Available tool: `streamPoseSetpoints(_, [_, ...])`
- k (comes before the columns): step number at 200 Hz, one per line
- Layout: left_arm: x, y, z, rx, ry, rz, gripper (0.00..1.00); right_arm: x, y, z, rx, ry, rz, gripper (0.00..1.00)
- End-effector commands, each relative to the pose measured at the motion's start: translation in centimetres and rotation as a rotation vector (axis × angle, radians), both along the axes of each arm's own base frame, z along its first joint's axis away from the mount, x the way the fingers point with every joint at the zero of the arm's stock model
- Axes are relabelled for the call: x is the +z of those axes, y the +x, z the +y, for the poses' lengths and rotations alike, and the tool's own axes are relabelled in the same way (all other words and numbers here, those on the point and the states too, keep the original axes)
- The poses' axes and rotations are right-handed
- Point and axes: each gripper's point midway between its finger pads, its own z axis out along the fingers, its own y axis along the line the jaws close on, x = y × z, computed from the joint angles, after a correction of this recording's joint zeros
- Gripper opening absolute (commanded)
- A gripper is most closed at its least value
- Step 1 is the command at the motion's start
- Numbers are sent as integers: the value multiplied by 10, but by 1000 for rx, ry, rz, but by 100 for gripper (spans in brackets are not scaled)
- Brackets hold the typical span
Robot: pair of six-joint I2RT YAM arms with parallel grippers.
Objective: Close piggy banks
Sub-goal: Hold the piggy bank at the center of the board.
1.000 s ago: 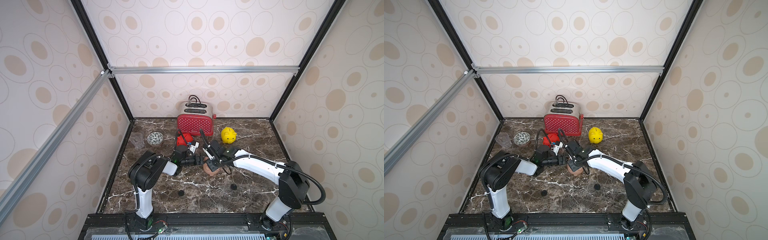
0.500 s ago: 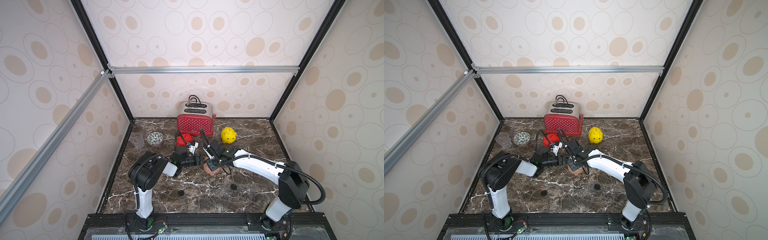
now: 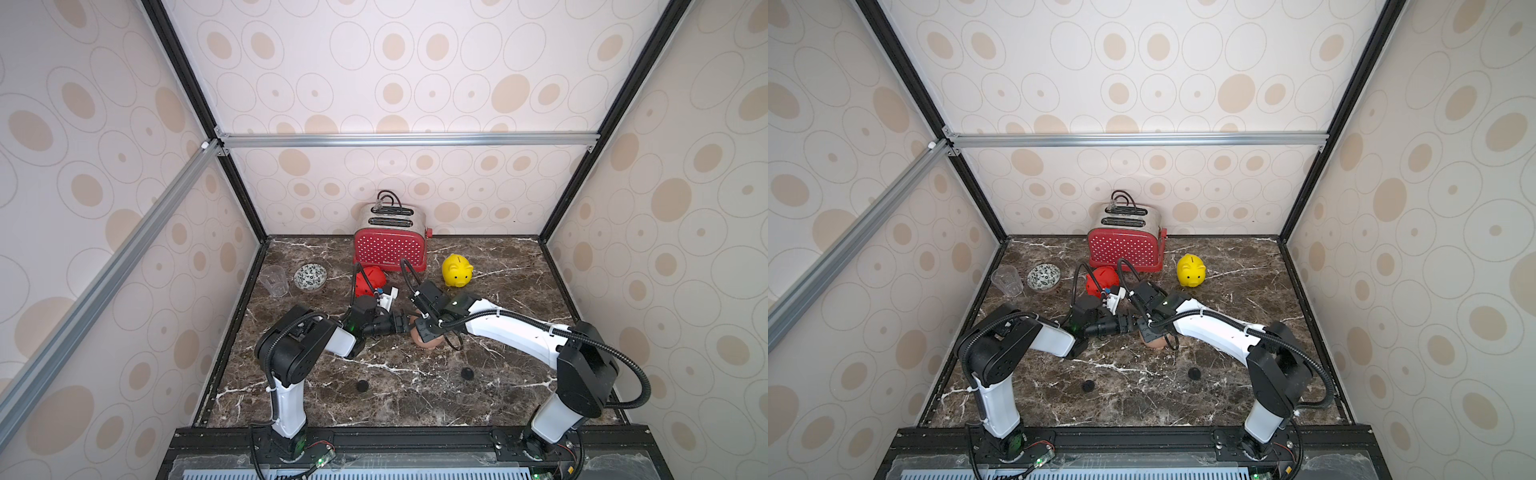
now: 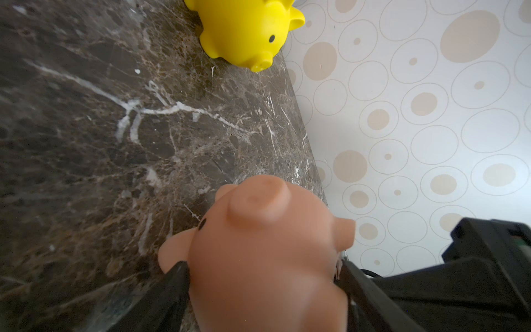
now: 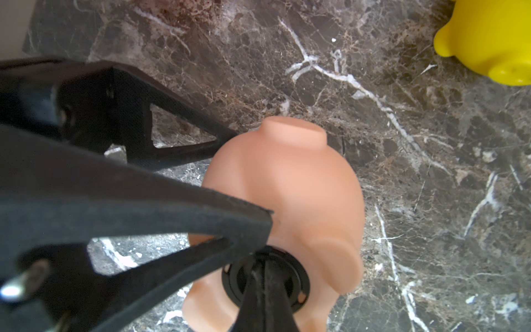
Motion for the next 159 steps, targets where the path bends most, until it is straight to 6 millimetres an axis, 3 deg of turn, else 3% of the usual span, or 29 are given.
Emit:
streamPoseSetpoints(1, [-7, -17, -4, -36, 10, 70, 81, -16, -8, -15, -64, -65, 54, 0])
streamPoseSetpoints(159, [4, -18, -3, -36, -4, 49, 82, -6, -8, -15, -198, -18, 75, 0])
